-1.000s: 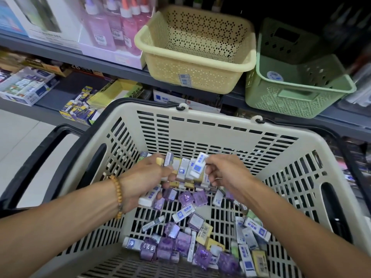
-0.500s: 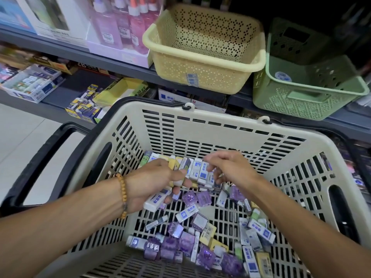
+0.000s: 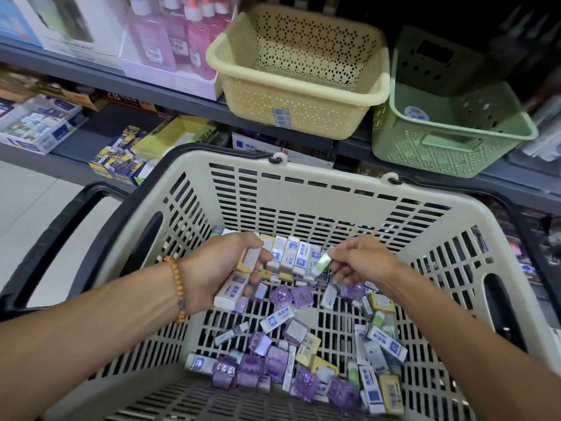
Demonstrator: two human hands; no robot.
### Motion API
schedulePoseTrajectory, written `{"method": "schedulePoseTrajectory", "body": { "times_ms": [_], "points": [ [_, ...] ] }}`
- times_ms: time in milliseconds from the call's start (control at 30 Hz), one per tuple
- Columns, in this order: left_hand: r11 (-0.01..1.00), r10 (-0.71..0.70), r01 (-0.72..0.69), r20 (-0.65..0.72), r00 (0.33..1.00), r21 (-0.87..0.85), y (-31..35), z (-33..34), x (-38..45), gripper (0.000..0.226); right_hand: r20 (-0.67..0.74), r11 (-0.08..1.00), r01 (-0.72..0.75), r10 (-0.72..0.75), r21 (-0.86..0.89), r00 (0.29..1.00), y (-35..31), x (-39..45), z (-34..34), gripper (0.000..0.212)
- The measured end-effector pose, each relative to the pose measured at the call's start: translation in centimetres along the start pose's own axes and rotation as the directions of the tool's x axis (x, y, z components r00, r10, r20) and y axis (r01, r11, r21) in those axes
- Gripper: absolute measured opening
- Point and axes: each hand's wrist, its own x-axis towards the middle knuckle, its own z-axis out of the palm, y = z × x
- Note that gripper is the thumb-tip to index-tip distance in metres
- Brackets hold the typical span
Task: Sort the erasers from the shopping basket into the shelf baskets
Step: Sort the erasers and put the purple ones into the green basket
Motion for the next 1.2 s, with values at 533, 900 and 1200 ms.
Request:
{"method": "schedulePoseTrajectory", "body": {
  "times_ms": [533,900,1200],
  "points": [
    [0.894,0.187,-0.262,-0.228,0.955,-0.363,0.7,0.5,0.1,0.027,0.349,0.987,0.129,-0.155,0.097,0.924,-3.7,-4.0,7.6,0.04],
    [0.985,0.173,-0.168,-0.192,0.966,0.044,-0.1,0.3,0.4,0.029,0.166,0.99,0.035,-0.057,0.133,0.984,-1.4,-2.3,1.1,0.01],
    [0.939,0.22,-0.197,-0.053,0.974,0.282,-0.8,0.3,0.5,0.01,-0.084,0.997,-0.042,0.036,-0.067,0.996,1.2,0.8,0.4,0.017]
  ]
}}
